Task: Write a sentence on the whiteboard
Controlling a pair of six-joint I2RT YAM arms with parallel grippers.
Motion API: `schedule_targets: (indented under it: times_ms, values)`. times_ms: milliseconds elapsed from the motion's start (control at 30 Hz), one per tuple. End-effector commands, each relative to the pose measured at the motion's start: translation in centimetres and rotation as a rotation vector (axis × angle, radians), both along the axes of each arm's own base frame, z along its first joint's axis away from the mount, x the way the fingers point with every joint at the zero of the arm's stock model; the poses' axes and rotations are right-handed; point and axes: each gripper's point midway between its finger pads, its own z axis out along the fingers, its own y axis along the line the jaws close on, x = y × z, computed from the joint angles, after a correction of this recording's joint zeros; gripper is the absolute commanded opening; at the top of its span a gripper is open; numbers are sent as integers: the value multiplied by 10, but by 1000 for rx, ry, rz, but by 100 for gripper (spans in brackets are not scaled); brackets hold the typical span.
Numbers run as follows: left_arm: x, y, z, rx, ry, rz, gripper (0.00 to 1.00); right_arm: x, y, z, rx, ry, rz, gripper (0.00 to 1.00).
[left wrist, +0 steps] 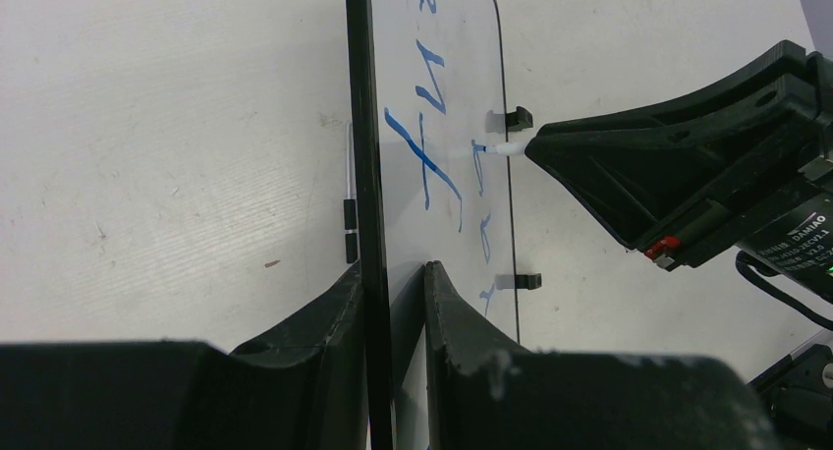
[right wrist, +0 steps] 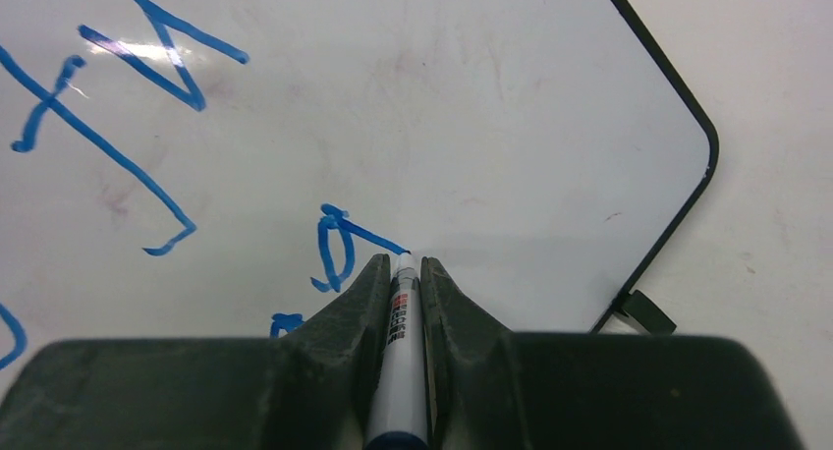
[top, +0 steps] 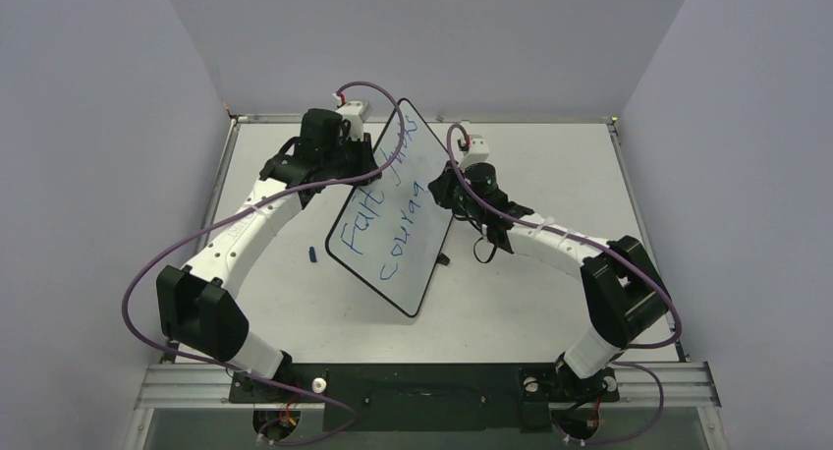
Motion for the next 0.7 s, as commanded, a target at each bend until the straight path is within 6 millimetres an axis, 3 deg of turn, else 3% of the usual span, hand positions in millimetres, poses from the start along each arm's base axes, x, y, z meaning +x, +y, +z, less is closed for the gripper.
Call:
schedule_targets:
  times_ms: [0, 333, 667]
  values:
    - [17, 16, 38, 63, -180, 23, 0, -10, 1, -4, 11, 0, 19, 0]
    - [17, 16, 39, 61, -182, 23, 0, -23, 2, 2, 35, 2, 37, 0]
    - [18, 16, 37, 62, -179, 24, 0, -23, 14, 36, 80, -46, 73, 0]
